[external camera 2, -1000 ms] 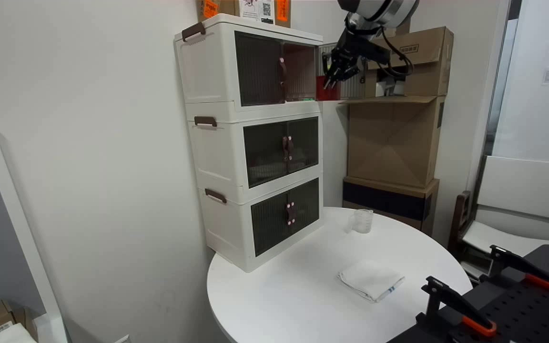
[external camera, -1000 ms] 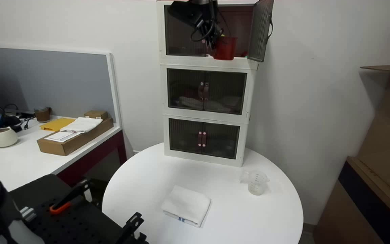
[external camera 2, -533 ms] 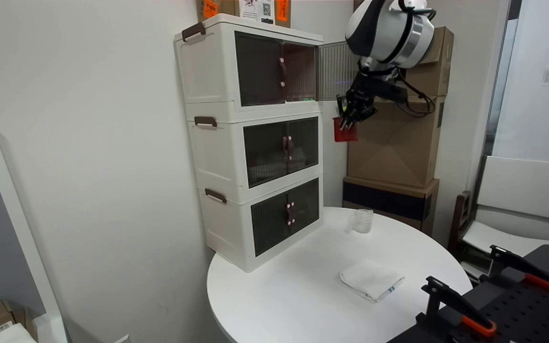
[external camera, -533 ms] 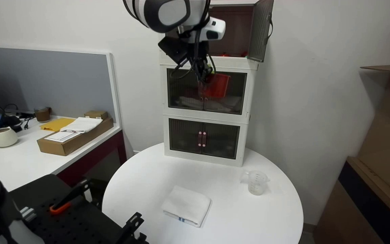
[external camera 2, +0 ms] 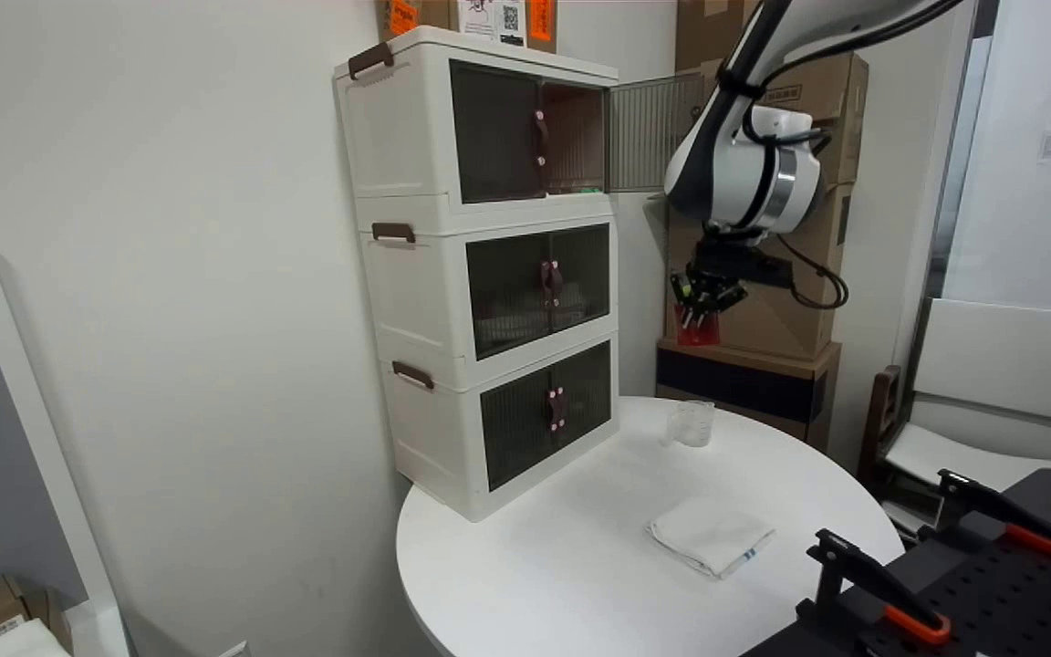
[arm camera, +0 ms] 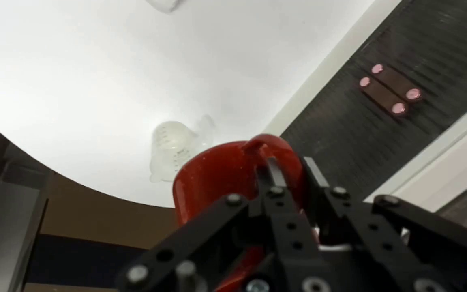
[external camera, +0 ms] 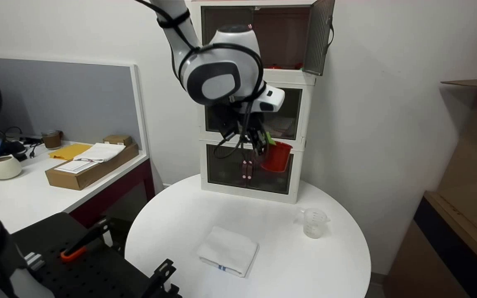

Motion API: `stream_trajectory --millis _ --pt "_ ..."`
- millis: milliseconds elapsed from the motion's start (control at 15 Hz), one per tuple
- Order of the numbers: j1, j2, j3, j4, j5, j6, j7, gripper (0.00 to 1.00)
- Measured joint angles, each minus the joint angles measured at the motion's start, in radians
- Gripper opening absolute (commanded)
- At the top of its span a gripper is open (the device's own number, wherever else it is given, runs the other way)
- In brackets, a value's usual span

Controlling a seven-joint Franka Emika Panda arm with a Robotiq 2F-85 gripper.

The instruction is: Remove the orange cup from the top cabinet and put it on the table

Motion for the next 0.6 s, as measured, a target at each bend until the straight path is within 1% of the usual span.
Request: stream_trajectory --millis 133,333,533,600 --pt "-0.009 0.115 -0.013 0.044 -0.004 0.071 0.0 0.04" --pt "-0.011 0.289 -0.049 0.144 -0.014 0.161 0.0 0.04" --pt "-0.019 0.449 -0.075 0.278 -0.015 0.21 0.001 0.04" --pt "-0.024 0.494 -0.083 0.325 -0.034 0.212 0.018 0.04"
